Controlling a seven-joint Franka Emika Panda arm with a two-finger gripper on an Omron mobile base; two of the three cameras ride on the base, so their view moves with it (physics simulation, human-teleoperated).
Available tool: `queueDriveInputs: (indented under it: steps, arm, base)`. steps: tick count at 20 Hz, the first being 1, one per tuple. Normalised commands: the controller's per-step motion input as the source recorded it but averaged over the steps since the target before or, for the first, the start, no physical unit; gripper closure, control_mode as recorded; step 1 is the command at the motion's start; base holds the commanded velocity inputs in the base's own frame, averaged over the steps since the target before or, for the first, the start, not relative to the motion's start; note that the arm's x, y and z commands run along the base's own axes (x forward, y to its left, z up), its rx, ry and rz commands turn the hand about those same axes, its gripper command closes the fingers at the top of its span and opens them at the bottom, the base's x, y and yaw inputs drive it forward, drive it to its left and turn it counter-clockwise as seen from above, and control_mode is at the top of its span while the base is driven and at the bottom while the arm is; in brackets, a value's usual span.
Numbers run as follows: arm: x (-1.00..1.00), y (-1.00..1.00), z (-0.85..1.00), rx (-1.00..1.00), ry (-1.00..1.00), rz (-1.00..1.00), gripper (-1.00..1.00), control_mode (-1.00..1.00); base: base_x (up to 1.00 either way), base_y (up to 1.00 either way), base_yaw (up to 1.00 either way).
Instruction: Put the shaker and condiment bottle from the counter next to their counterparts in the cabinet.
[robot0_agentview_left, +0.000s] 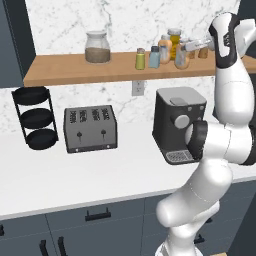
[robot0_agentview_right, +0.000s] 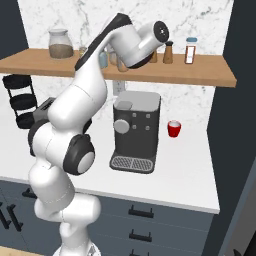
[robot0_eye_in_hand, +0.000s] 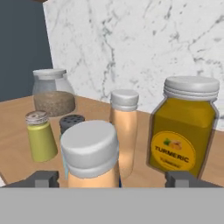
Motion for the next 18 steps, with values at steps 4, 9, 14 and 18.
queueDriveInputs:
  steps: [4,9,14,18]
  arm:
    - [0.0,-0.11,0.0,0.01,0.0,0.0,-1.0,-1.0]
    - [-0.11,-0.17,0.0,0.03,0.0,0.0,-1.0,-1.0]
    - [-0.54,-0.1,0.0,0.05,0.0,0.0,-1.0,-1.0]
    - [-0.76,-0.03,-0.04,0.05,0.0,0.0,-1.0,-1.0]
  base:
    - [0.0,0.0,0.0]
    - [0.0,0.0,0.0]
    - [0.0,0.0,0.0]
    - [0.0,0.0,0.0]
